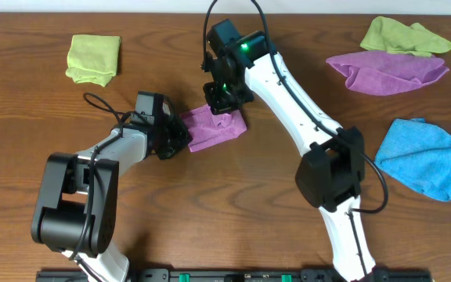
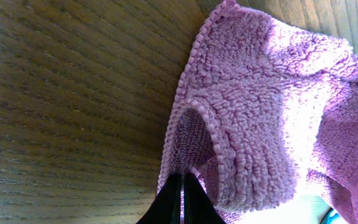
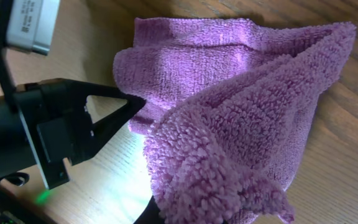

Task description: Fold the cloth

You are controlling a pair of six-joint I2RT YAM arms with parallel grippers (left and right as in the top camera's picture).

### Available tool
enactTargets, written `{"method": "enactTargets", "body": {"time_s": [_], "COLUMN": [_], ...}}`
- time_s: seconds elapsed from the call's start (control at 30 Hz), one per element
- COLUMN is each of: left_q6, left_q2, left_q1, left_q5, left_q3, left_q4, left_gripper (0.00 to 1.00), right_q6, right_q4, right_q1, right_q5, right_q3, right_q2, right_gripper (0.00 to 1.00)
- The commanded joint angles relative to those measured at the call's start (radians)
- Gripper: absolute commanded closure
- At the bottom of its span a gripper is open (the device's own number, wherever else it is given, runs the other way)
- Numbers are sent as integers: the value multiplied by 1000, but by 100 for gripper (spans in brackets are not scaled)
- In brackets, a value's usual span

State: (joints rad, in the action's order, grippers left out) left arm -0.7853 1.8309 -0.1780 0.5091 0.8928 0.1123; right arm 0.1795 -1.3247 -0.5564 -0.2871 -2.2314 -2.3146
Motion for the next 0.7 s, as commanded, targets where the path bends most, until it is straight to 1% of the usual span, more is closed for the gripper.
{"method": "enactTargets", "body": {"time_s": [0.0,0.37,0.5,0.67], "left_q6": [7,6,7,7], "left_q2": [13,13,0,-83], "left_q1": [-2,-2,29,85], "left_q5": [-42,-32,90,177], "left_q3": [-1,-1,13,64], "left_q4": [18,16,-34,-34], "left_gripper": [94,94,94,94], "right_q6": [-21,-55,-64,-64], "right_q4": [-5,-14,-14,-4], "right_q1": [-37,-60,-60,-59], "right_q5": [-18,-16,10,50], "right_q3": [-24,-24,-24,-16], "right_q2": [37,37,37,37], "right_gripper": [98,99,99,99]}}
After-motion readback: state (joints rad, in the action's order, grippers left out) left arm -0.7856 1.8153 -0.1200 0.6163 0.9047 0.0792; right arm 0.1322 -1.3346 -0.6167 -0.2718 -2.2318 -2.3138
